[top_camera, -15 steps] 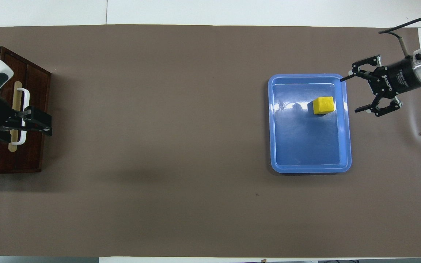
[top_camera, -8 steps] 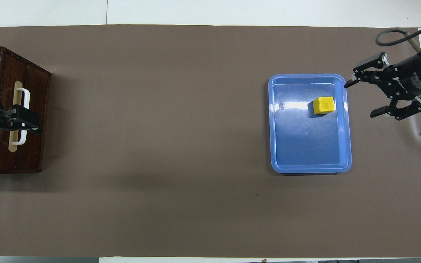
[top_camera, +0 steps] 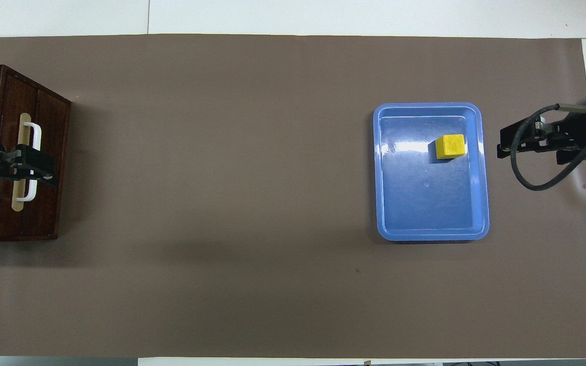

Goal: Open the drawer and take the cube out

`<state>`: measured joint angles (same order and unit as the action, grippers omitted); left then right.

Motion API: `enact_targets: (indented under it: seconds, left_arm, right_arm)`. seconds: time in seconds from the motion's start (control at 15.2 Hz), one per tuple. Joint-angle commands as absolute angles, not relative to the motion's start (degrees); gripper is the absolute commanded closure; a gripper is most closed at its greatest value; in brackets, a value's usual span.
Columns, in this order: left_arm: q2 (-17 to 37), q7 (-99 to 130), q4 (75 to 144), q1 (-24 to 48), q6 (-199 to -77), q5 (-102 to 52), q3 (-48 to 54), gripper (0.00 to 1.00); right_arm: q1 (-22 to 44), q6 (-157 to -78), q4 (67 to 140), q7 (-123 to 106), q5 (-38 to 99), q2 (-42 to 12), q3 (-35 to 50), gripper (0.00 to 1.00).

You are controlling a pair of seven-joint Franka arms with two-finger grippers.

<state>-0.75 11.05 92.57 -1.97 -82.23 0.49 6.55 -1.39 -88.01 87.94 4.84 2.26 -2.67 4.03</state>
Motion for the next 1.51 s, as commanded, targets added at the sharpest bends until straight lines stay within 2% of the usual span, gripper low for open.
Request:
enact_targets:
  seconds: [0.0, 0.26, 0.53, 0.86, 1.45]
  left_arm:
    - [-1.1, 10.1, 93.0, -2.5, -83.0, -0.4, 6.5, 0.00]
    - [-1.1, 10.1, 92.9, -2.2, -83.2, -0.4, 6.6, 0.00]
    - [-1.2, 10.1, 93.0, -2.2, -83.3, -0.5, 6.6, 0.00]
    - [-1.1, 10.2, 93.0, -1.9, -83.4, -0.5, 6.6, 0.00]
    - [-1.2, 10.2, 93.1, -1.9, -83.5, -0.5, 6.6, 0.00]
  right_arm:
    - [-4.1, -94.9, 97.5, -1.7, 0.9, 1.2, 4.8, 0.00]
    - [-4.0, -91.9, 96.2, -2.2, -1.0, 0.5, 4.8, 0.00]
    - [-4.1, -86.7, 90.0, -4.4, -1.8, -1.7, 4.7, 0.00]
    - [-4.4, -82.7, 89.6, -4.3, -0.5, -1.2, 4.5, 0.00]
    - [-4.4, -82.4, 89.7, -4.1, -1.6, -1.1, 4.1, 0.00]
